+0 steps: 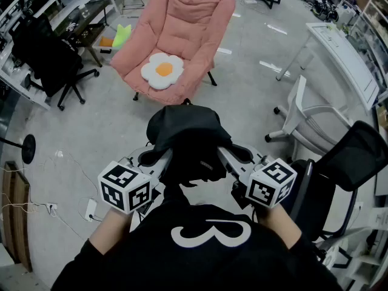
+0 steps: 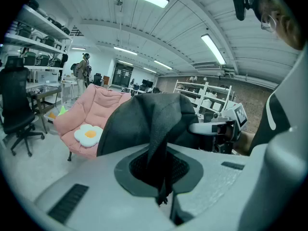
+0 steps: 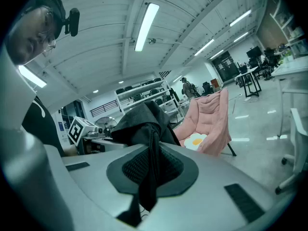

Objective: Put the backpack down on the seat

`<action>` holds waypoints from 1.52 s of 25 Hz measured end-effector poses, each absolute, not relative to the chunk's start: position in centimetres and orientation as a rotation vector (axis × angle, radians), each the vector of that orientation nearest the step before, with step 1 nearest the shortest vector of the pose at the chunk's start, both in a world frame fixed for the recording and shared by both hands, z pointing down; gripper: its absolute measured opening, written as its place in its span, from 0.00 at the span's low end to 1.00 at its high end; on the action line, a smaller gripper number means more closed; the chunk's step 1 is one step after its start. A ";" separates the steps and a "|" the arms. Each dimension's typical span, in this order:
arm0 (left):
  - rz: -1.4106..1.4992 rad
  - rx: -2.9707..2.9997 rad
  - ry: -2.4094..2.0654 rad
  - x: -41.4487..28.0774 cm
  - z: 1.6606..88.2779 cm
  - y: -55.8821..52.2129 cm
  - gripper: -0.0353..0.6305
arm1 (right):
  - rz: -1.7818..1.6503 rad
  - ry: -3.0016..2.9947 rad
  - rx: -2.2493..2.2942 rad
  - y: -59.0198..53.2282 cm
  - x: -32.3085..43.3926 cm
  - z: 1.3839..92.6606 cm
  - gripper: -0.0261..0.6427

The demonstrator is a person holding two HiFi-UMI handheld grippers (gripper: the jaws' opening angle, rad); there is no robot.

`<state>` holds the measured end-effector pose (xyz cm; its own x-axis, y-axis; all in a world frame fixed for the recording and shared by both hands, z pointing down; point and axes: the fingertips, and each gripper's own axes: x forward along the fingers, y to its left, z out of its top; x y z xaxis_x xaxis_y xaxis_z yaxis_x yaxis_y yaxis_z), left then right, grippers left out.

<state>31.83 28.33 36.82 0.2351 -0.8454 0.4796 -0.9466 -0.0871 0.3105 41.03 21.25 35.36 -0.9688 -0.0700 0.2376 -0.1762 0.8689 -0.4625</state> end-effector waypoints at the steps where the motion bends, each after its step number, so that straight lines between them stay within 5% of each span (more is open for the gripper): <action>1: 0.241 1.958 -1.633 31.0 37.1 27.8 0.07 | 0.736 -2.827 0.196 20.8 40.3 35.7 0.08; 38: 0.231 1.873 -1.705 -6.0 41.6 20.2 0.07 | 0.815 -2.740 0.110 13.6 3.6 40.4 0.08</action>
